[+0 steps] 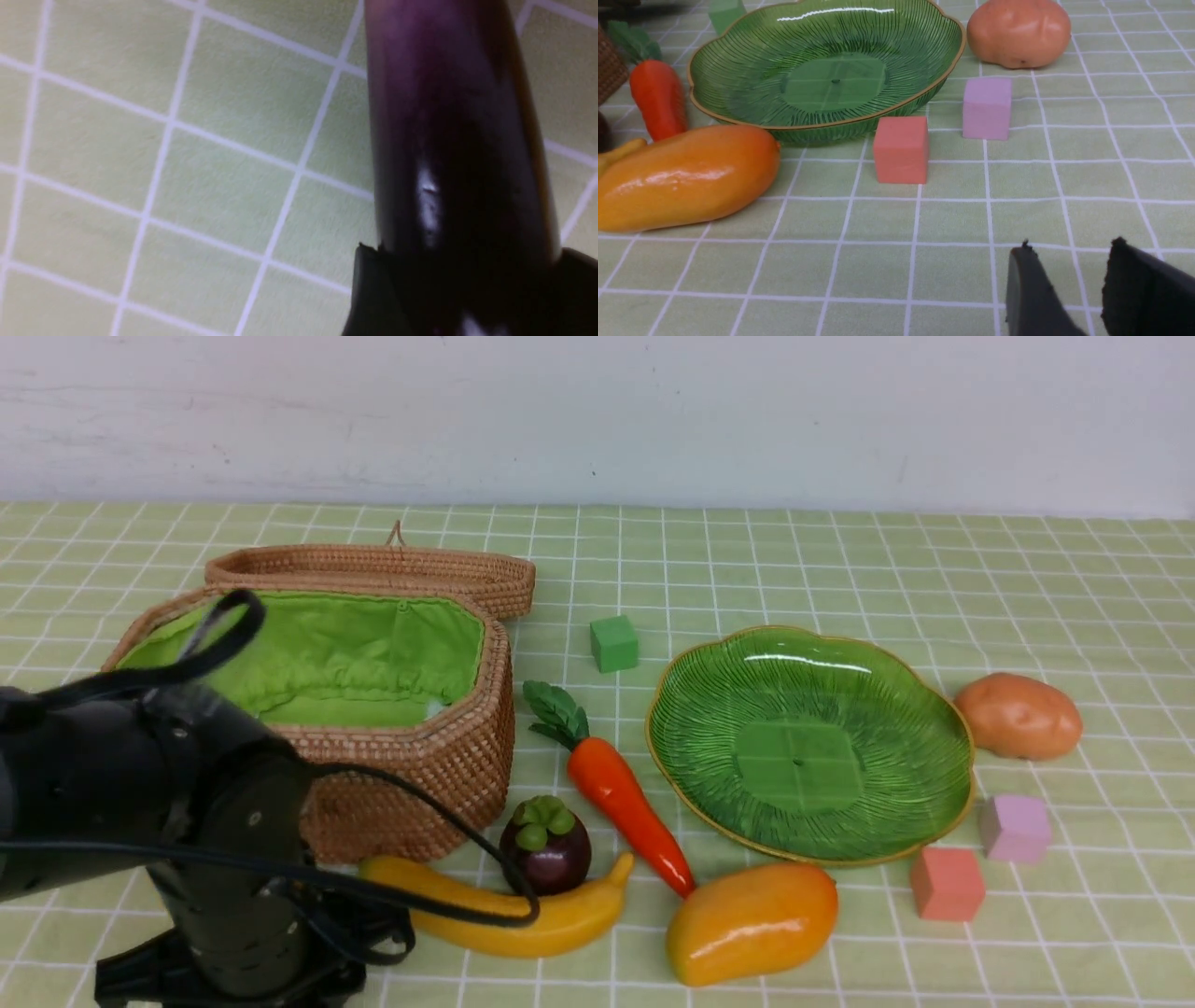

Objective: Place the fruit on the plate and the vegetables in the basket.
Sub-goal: Use the left arm to grab an eggplant and put it into the left basket

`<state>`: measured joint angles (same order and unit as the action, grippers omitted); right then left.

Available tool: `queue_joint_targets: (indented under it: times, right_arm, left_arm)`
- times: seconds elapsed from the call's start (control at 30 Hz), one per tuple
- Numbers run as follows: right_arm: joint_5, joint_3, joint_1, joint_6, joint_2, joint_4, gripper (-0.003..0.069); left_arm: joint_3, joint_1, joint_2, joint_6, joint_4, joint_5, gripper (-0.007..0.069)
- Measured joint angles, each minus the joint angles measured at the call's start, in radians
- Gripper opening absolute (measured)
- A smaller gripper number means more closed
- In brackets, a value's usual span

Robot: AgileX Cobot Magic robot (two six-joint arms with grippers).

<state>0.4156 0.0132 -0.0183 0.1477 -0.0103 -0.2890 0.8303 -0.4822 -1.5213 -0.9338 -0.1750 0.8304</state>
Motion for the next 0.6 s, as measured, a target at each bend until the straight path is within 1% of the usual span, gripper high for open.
queue_joint_targets:
  times: [0.13, 0.2, 0.3, 0.33, 0.37, 0.4, 0.43, 0.47, 0.5, 0.6]
  right_arm:
    - [0.0, 0.0, 0.0, 0.0, 0.0, 0.0, 0.024]
    - [0.0, 0.0, 0.0, 0.0, 0.0, 0.0, 0.024]
    - [0.0, 0.0, 0.0, 0.0, 0.0, 0.0, 0.024]
    - [0.0, 0.0, 0.0, 0.0, 0.0, 0.0, 0.024]
    - [0.0, 0.0, 0.0, 0.0, 0.0, 0.0, 0.024]
    - [0.0, 0.0, 0.0, 0.0, 0.0, 0.0, 0.024]
    - [0.0, 0.0, 0.0, 0.0, 0.0, 0.0, 0.024]
    - [0.0, 0.0, 0.0, 0.0, 0.0, 0.0, 0.024]
    - [0.0, 0.0, 0.0, 0.0, 0.0, 0.0, 0.024]
    - [0.0, 0.0, 0.0, 0.0, 0.0, 0.0, 0.024]
  left_arm:
    - [0.0, 0.0, 0.078, 0.003, 0.0, 0.091, 0.0435]
    - [0.0, 0.0, 0.136, 0.024, 0.005, 0.149, 0.0435]
    - [0.0, 0.0, 0.223, 0.102, 0.031, 0.222, 0.0435]
    - [0.0, 0.0, 0.314, 0.17, 0.06, 0.275, 0.0435]
    - [0.0, 0.0, 0.325, 0.187, 0.067, 0.286, 0.0435]
    - [0.001, 0.0, 0.408, 0.252, 0.082, 0.309, 0.0435]
    - [0.009, 0.0, 0.454, 0.289, 0.083, 0.309, 0.0435]
    - [0.011, 0.0, 0.461, 0.295, 0.083, 0.309, 0.0435]
    - [0.041, 0.0, 0.501, 0.329, 0.06, 0.29, 0.0435]
    - [0.141, 0.0, 0.479, 0.321, -0.017, 0.257, 0.0435]
